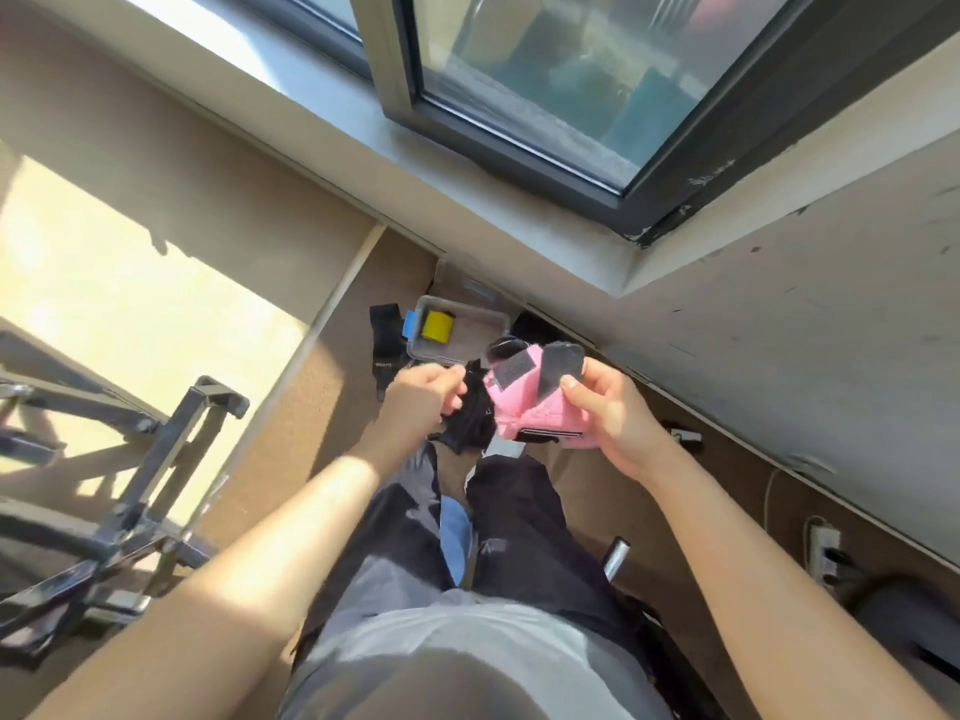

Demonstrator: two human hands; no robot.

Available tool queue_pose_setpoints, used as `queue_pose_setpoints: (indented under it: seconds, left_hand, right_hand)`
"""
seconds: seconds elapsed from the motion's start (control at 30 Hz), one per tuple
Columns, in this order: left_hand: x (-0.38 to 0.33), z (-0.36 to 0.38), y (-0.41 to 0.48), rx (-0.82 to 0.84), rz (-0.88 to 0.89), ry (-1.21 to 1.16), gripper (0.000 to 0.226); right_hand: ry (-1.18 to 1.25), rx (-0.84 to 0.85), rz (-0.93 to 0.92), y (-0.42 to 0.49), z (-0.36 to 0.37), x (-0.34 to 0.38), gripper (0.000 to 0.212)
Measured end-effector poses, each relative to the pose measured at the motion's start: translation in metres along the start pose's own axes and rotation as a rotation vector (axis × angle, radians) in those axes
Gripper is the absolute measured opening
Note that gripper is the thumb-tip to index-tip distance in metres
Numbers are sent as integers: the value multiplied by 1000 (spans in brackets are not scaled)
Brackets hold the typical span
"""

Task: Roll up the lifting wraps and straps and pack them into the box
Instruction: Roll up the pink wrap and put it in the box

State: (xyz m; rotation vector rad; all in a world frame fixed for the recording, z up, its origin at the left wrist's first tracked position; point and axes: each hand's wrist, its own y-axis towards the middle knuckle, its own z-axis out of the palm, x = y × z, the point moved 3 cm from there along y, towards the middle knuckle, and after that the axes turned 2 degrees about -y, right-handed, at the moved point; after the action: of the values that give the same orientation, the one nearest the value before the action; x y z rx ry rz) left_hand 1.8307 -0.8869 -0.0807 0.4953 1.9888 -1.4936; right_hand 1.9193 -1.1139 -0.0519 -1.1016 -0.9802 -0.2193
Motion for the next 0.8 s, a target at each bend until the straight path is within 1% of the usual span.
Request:
queue_pose_setpoints:
  seconds: [0.07, 0.1, 0.17, 0.23, 0.3, 0.33, 0.4, 0.43, 0.57, 0.67, 0.8]
  left_hand:
    - [8, 12, -19, 115, -162, -58, 41]
    - [11, 18, -24, 149, -209, -111, 42]
    - [13, 29, -29, 145, -233, -250, 39]
    - [14, 37, -27, 115, -189, -372, 28]
    - [16, 41, -23, 92, -115, -423, 21]
    - [19, 42, -21, 73, -88, -436, 21]
    - [22, 41, -17, 50, -82, -464, 29]
    - [22, 40, -16, 49, -93, -470, 32]
    - [20, 35, -9, 82, -87, -453, 29]
    - [20, 29, -8, 84, -79, -425, 33]
    - [16, 23, -10, 73, -73, -369, 27]
  right_hand:
    - [0, 9, -23, -5, 6, -1, 23]
    - [-10, 17, -44, -5, 7, -2, 26]
    - [-17, 37, -48, -3, 9, -7, 29]
    - [-4, 59, -19, -1, 9, -12, 29]
    - [-19, 83, -11, 1, 9, -18, 30]
    - [-29, 96, -20, 2, 9, -20, 31]
    - [-32, 120, -27, 5, 8, -24, 33]
    - [-37, 128, -20, 5, 7, -26, 32]
    - [-63, 144, 6, 7, 7, -28, 30]
    - [-18, 89, 39, 13, 9, -27, 28]
    - [-21, 108, 102, 19, 14, -21, 29]
